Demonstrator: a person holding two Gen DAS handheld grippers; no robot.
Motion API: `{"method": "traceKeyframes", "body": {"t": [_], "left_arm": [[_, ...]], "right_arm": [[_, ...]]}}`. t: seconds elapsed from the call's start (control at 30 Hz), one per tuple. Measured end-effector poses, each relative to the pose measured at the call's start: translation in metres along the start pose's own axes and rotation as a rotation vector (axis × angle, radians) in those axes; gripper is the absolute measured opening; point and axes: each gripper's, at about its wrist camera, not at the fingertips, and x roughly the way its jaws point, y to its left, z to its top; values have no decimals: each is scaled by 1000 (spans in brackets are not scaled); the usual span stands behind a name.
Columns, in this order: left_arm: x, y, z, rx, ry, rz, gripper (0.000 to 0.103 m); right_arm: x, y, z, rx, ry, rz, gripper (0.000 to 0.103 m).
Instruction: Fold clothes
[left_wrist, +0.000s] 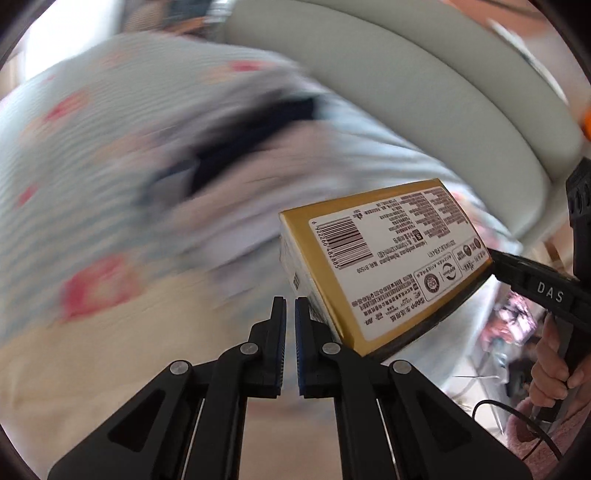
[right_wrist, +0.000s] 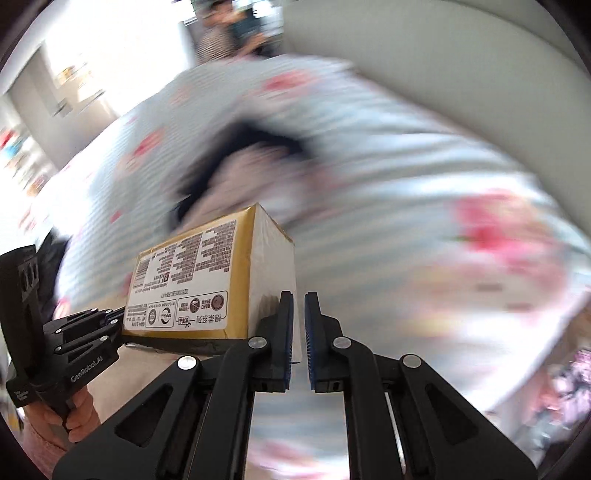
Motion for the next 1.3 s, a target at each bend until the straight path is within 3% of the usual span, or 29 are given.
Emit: {"method": "traceKeyframes", "body": {"t": [0.03, 0.2, 0.23, 0.27, 0.3, 0.37, 0.43, 0.63, 0.8, 0.9, 1.0, 1.17, 1.3], "left_arm": [[8, -19, 11, 29, 5, -23, 4], [25, -41, 21, 64, 9, -33, 7], [28, -44, 22, 70, 10, -34, 11], [32, -48, 24, 76, 11, -35, 11], [35, -52, 25, 83, 12, -37, 11], [42, -60, 29, 95, 13, -39, 16], [48, -68, 32, 108, 14, -42, 37], [59, -81, 32, 132, 18, -39, 41], [22, -39, -16, 82, 17, 17, 41], [0, -15, -45, 53, 16, 50, 49], [-22, 10, -74, 23, 15, 83, 50], [-59, 51, -121, -27, 14, 138, 48], [-124, 148, -197, -190, -38, 207, 49]], "right_arm": [[-8, -27, 6, 43, -16, -35, 7], [-27, -154, 24, 241, -79, -172, 7], [-23, -170, 24, 274, -86, -188, 10], [-18, -178, 23, 293, -89, -196, 30], [-15, -186, 21, 311, -89, -203, 40], [-10, -195, 16, 333, -98, -217, 40], [-17, -182, 8, 303, -139, -227, 40], [-42, -131, -17, 202, -217, -207, 41], [-29, -91, -37, 146, -120, -52, 42], [-9, -72, -50, 102, -9, -50, 49], [-4, -43, -60, 60, 19, -23, 49], [5, 54, -80, -80, 49, 114, 50], [31, 146, -107, -220, 108, 235, 51]]}}
